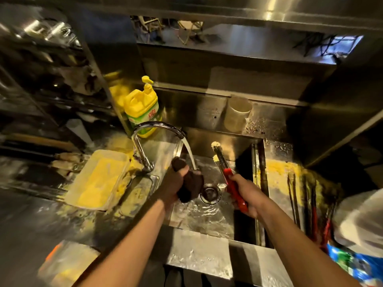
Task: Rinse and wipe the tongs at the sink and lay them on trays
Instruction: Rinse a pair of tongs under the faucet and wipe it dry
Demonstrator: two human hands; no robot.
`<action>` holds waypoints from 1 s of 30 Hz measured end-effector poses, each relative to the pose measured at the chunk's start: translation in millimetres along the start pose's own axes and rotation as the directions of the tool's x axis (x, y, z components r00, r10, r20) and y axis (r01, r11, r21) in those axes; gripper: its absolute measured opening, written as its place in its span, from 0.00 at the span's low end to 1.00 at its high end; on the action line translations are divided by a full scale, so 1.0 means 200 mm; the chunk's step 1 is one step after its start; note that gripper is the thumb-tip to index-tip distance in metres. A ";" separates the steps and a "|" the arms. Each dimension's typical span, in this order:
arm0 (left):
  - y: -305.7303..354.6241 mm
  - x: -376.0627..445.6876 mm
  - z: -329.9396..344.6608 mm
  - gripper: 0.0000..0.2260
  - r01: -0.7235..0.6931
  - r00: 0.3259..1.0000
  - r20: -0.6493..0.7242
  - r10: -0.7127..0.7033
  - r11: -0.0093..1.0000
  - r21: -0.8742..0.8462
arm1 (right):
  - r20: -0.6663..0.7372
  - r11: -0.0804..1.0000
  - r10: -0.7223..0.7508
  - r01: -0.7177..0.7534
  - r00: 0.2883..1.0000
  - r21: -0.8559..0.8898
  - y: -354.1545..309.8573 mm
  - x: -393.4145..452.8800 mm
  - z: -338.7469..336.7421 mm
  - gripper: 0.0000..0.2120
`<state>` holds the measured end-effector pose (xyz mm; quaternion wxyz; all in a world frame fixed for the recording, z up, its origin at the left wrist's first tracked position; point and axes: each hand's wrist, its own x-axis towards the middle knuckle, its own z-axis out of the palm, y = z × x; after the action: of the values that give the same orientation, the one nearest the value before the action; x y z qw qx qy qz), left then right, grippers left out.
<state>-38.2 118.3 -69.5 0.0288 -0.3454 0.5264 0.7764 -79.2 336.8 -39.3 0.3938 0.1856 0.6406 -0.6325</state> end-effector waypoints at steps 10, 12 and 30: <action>0.17 0.22 0.18 0.20 0.210 0.977 0.089 -0.194 0.944 -0.255 | 0.197 0.976 -0.017 -0.027 0.980 0.218 -0.04 -0.02 0.03 0.12; 0.17 0.24 0.20 0.21 0.247 0.966 0.145 -0.212 0.923 -0.295 | 0.181 0.988 -0.008 -0.019 0.983 0.151 -0.03 -0.03 0.02 0.17; 0.15 0.40 0.32 0.17 0.230 0.966 -0.124 -0.227 0.973 0.015 | 0.173 0.975 -0.023 0.060 0.985 -0.216 -0.05 -0.10 0.18 0.10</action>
<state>-144.4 132.5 -77.5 0.0911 -0.4499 0.4953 0.7376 -64.0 305.9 -12.7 0.4516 0.0729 0.6747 -0.5792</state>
